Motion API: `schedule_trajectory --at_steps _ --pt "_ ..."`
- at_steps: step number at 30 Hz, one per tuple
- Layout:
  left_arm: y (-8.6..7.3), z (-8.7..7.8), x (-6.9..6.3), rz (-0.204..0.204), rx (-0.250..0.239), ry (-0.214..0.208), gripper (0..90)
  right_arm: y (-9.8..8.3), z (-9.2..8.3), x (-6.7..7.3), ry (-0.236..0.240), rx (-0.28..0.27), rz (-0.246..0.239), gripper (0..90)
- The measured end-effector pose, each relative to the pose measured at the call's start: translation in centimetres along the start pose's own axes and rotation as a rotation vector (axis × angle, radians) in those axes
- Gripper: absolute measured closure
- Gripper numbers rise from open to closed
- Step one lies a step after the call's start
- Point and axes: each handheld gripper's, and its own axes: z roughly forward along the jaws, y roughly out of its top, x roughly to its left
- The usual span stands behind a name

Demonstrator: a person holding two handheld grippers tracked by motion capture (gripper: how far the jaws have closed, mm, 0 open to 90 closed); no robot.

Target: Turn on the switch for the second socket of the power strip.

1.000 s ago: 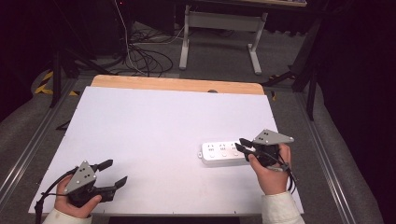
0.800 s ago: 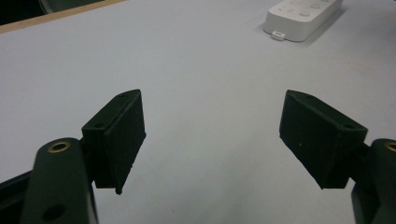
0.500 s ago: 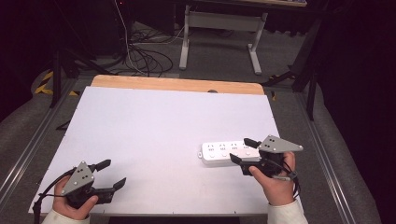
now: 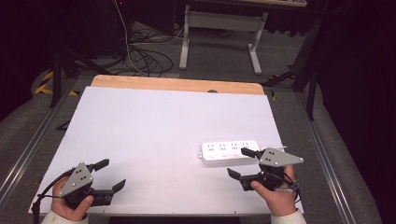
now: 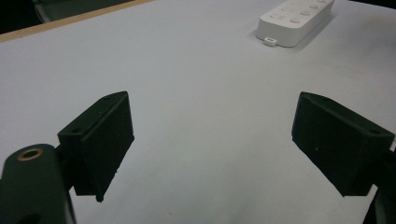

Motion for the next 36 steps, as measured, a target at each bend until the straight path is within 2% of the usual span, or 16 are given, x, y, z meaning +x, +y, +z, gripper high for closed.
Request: schedule_trajectory --at_steps 3,7,12,17,21,27,36 --pt "0.0 0.0 -0.1 -0.005 -0.004 0.001 13.0 -0.8 0.0 -0.1 0.015 -0.007 0.012 16.6" --pt "0.1 -0.1 -0.1 -0.004 -0.002 -0.002 13.0 -1.9 0.1 -0.3 0.022 -0.009 0.066 16.6" --pt "0.0 -0.2 -0.1 -0.012 -0.001 -0.012 12.7 -3.2 0.2 -0.5 0.021 0.001 0.087 16.6" --pt "0.0 -0.3 -0.1 -0.014 -0.005 -0.013 11.7 -4.2 0.4 -0.5 0.017 0.018 0.084 16.3" --pt "0.0 -0.2 -0.1 -0.008 0.001 -0.015 11.2 -4.9 0.6 -0.3 -0.006 0.045 0.049 16.3" --pt "-0.1 -0.2 -0.2 0.011 -0.008 -0.021 10.7 -6.1 0.7 -0.1 -0.017 0.054 0.066 16.3" --pt "-0.3 -0.4 -0.3 0.009 0.000 -0.010 10.5 -7.6 0.9 0.2 -0.016 0.098 0.100 16.5"
